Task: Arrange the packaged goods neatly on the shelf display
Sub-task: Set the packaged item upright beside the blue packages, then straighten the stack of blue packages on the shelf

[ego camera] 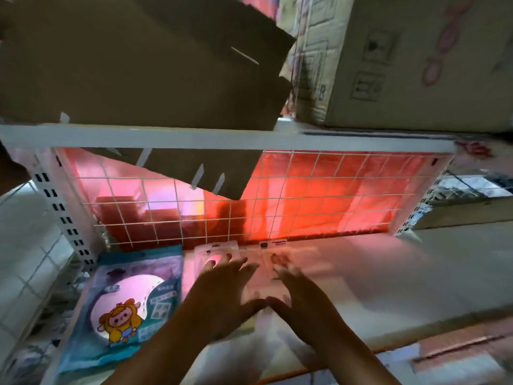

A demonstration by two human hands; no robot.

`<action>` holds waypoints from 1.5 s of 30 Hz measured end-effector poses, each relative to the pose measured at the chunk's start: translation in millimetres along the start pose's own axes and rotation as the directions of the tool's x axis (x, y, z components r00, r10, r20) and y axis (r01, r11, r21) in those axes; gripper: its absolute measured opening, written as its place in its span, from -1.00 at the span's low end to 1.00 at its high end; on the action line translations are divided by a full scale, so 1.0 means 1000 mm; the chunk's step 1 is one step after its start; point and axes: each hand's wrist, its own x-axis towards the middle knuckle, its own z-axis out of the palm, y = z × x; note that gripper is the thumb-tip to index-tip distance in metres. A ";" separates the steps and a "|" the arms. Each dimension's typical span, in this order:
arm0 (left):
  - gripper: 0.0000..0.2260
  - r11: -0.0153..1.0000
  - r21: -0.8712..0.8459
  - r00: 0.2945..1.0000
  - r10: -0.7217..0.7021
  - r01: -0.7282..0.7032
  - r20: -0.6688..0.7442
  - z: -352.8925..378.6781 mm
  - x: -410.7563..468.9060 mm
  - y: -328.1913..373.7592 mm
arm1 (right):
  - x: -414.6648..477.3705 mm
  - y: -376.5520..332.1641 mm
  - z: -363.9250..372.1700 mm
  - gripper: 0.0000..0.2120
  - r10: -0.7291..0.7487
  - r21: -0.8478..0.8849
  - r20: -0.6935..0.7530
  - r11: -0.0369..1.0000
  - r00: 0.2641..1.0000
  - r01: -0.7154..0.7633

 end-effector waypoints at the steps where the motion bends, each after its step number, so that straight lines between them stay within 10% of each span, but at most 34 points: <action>1: -0.26 1.000 -0.021 1.000 0.014 -0.014 -0.020 -0.004 0.006 0.010 | -0.006 0.005 -0.010 -0.31 0.008 0.008 -0.031 1.000 0.999 -0.008; 18: -0.24 0.924 -0.107 0.928 0.371 -0.367 0.023 -0.045 0.070 0.353 | -0.260 0.146 -0.223 -0.25 0.355 0.007 -0.405 0.923 0.843 -0.385; 27: -0.40 0.800 -0.172 0.818 0.553 -0.575 -0.161 -0.092 0.083 0.561 | -0.432 0.217 -0.334 -0.29 0.461 0.034 -0.613 0.827 0.642 -0.562; 45: -0.19 0.742 -0.108 0.735 0.614 -0.662 -0.289 -0.092 0.240 0.708 | -0.465 0.358 -0.465 -0.29 0.459 -0.052 -0.691 0.739 0.558 -0.671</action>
